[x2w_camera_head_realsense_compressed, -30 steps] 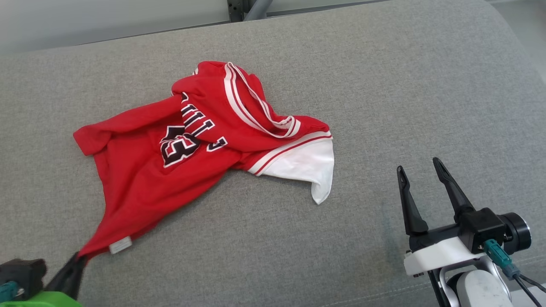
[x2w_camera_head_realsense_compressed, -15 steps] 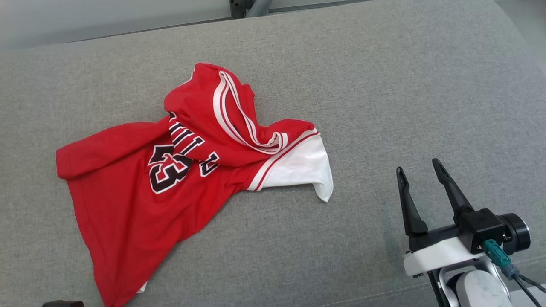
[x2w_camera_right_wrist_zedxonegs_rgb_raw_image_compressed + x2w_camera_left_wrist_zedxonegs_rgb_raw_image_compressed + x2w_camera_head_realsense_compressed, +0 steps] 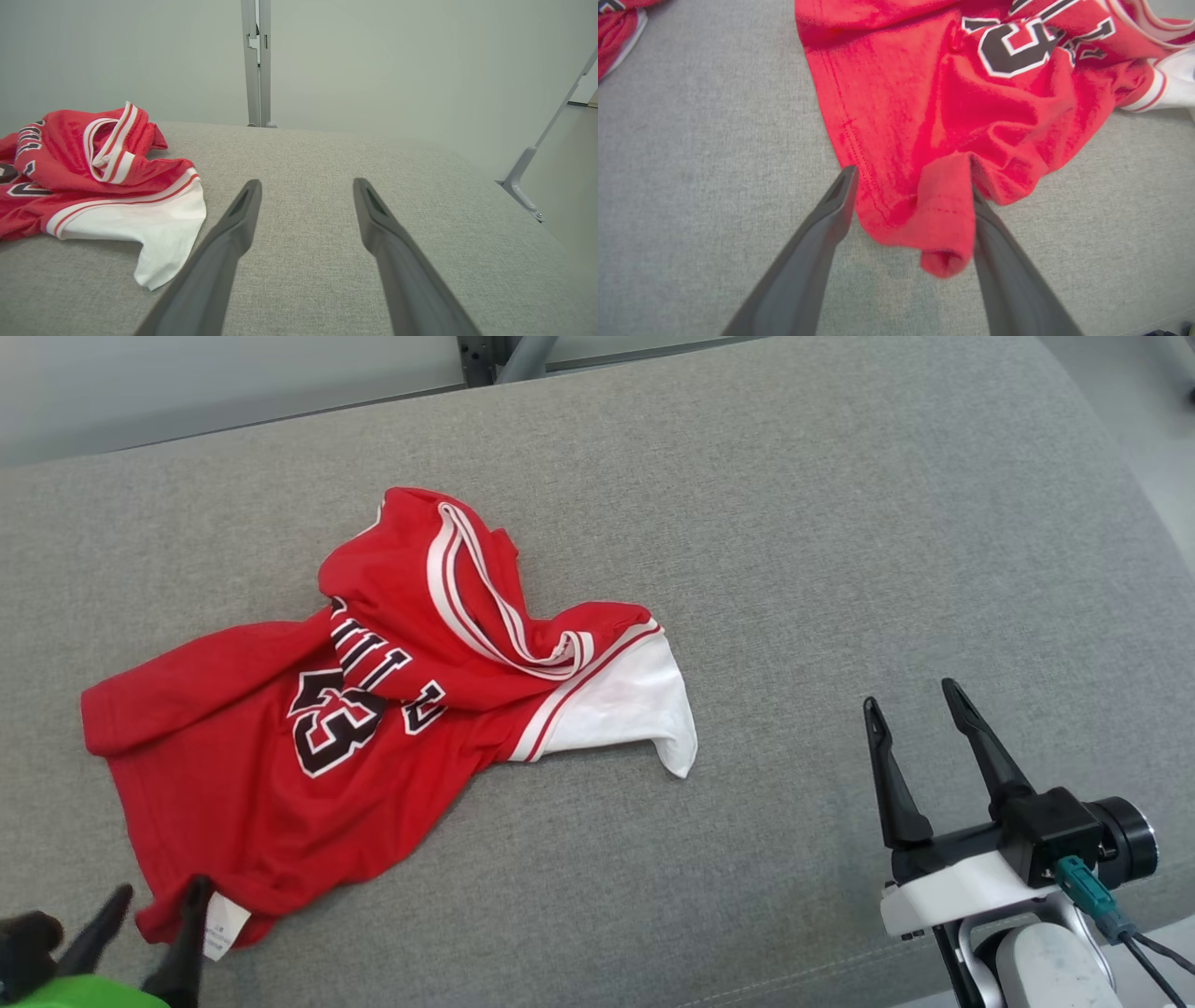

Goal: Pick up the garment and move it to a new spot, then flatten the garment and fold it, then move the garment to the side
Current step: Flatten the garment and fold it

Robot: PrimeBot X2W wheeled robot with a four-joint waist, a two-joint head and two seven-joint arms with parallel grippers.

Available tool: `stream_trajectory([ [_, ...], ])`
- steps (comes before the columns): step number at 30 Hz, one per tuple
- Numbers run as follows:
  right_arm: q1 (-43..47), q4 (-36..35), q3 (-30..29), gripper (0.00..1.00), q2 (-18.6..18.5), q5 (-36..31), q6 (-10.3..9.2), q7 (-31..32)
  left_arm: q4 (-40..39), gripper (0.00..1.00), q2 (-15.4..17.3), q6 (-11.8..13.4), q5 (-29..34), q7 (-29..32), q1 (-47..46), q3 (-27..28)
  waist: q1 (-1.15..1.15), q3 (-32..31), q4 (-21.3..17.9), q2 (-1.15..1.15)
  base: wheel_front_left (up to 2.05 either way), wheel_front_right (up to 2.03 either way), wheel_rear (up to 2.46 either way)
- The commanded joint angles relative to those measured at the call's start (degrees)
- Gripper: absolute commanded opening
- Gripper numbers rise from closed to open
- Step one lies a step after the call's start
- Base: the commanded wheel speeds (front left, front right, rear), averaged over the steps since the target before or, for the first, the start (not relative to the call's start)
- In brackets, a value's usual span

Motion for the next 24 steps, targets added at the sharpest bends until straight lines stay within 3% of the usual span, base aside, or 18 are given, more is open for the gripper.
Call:
stream_trajectory([
  [1, -0.25, -0.36, -0.3, 1.0, -0.05, 0.37, -0.08, -0.01, -2.78, 1.0, 0.67, 1.35, 0.76, -1.42, -1.78, 2.16, 0.0, 0.01, -1.82, 0.0, 0.0, 0.0, 0.0],
  [8, -0.01, -1.2, -1.02, 1.0, -0.05, 0.99, -0.08, -0.01, -9.95, 1.0, 0.2, 3.94, 3.0, -3.07, -4.49, 3.19, 0.0, -0.49, -5.05, 0.0, 0.0, 0.0, 0.0],
  [12, 0.85, -1.97, -2.17, 1.0, -0.04, 0.98, -0.08, -0.01, -9.24, 1.0, -1.43, 5.17, 4.99, -6.23, -5.21, 3.15, 0.0, -1.26, -5.09, 0.0, 0.0, 0.0, 0.0],
  [13, 1.09, -2.28, -2.47, 1.0, -0.03, 0.52, -0.08, -0.01, -8.53, 1.0, -3.14, 5.52, 4.75, -7.87, -5.59, 3.06, 0.0, -1.52, -4.85, 0.0, 0.0, 0.0, 0.0],
  [20, 1.84, -3.79, -3.64, 1.0, -0.04, -1.55, -0.08, -0.01, 4.71, 1.0, -7.44, 2.12, 8.67, -21.7, -6.67, 0.25, 0.0, -3.67, -2.23, 0.0, 0.0, 0.0, 0.0],
  [24, 2.21, -3.92, -3.75, 1.0, -0.04, -2.12, -0.08, -0.01, 11.46, 1.0, -10.17, -0.92, 10.27, -25.91, -7.13, 0.21, 0.0, -5.19, -0.64, 0.0, 0.0, 0.0, 0.0],
])
